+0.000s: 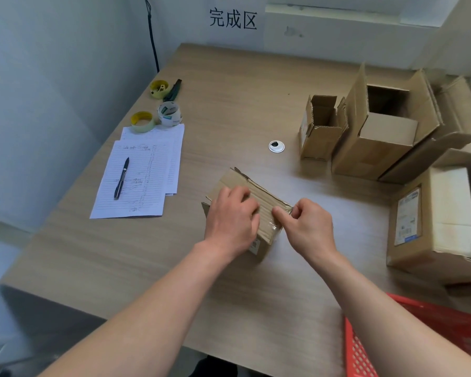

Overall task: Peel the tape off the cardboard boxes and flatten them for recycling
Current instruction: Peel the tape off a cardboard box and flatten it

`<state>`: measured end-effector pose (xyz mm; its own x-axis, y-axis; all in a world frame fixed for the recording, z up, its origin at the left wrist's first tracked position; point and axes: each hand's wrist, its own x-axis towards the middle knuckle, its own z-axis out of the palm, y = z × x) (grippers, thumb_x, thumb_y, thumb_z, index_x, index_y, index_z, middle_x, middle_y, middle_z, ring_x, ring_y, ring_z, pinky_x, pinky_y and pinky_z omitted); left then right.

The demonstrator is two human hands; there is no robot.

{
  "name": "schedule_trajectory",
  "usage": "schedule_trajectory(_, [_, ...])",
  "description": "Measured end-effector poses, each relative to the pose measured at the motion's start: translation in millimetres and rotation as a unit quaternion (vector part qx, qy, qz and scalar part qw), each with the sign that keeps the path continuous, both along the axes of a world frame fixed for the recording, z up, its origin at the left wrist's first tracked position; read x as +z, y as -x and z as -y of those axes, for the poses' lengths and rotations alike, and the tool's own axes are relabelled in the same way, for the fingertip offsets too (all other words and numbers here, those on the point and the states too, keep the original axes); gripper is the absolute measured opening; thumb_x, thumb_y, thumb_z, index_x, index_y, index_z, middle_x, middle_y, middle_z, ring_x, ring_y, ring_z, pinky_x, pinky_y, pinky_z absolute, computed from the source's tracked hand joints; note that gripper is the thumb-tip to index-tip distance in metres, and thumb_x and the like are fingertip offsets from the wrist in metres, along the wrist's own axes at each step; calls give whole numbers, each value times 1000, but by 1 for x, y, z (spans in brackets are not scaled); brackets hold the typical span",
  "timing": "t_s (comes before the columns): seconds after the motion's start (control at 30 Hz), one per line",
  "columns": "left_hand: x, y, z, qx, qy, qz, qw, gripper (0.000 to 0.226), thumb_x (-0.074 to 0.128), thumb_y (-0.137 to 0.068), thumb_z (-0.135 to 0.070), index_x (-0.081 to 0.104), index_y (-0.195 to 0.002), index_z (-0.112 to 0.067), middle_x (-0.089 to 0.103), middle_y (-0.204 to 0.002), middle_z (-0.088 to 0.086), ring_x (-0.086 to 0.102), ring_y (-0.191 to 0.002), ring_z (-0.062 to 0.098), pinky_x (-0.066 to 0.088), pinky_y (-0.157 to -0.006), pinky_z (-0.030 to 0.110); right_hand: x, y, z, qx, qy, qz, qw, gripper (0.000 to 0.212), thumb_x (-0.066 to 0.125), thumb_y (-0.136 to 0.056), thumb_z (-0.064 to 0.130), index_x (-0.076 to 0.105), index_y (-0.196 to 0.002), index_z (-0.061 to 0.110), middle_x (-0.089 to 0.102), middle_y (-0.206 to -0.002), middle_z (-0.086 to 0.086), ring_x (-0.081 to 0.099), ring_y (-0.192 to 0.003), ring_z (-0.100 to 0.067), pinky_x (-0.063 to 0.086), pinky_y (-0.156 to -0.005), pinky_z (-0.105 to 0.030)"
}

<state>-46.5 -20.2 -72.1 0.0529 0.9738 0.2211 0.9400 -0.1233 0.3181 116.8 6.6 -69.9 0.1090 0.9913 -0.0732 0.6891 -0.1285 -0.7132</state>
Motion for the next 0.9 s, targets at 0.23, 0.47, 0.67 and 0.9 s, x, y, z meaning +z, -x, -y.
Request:
schedule_trajectory(0.23, [-6, 3, 1, -2, -19, 30, 999, 33, 47, -81, -35, 75, -85, -18, 67, -106, 4, 58, -89, 32, 53, -70, 39, 4, 0, -3, 71, -13, 83, 994, 26, 53, -90, 20, 53, -67, 7, 58, -67, -7, 52, -71, -31, 43, -64, -39])
schedule_trajectory(0.47, [-9, 6, 3, -10, -23, 39, 999, 32, 48, -82, -35, 75, -87, -18, 66, -110, 3, 58, -93, 32, 53, -74, 41, -12, -14, 10, -86, 114, -270, 952, 27, 65, -86, 15, 56, -63, 5, 69, -77, -23, 72, -81, -34, 61, -70, -42])
schedule_trajectory(0.67, [-13, 5, 2, -19, -35, 21, 999, 29, 50, -83, -34, 73, -88, -18, 65, -113, 4, 58, -95, 32, 51, -75, 41, -5, -13, -3, -4, 24, -87, 996, 34, 81, -78, 43, 62, -95, 20, 64, -89, 3, 66, -77, -15, 50, -72, -30])
schedule_trajectory(0.9, [-16, 7, 1, -18, -53, 11, 998, 28, 51, -83, -34, 73, -88, -19, 65, -114, 4, 58, -94, 32, 51, -74, 41, -8, -9, -14, 124, -134, 116, 976, 24, 70, -89, 23, 67, -72, 7, 57, -75, -6, 57, -67, -30, 43, -62, -33])
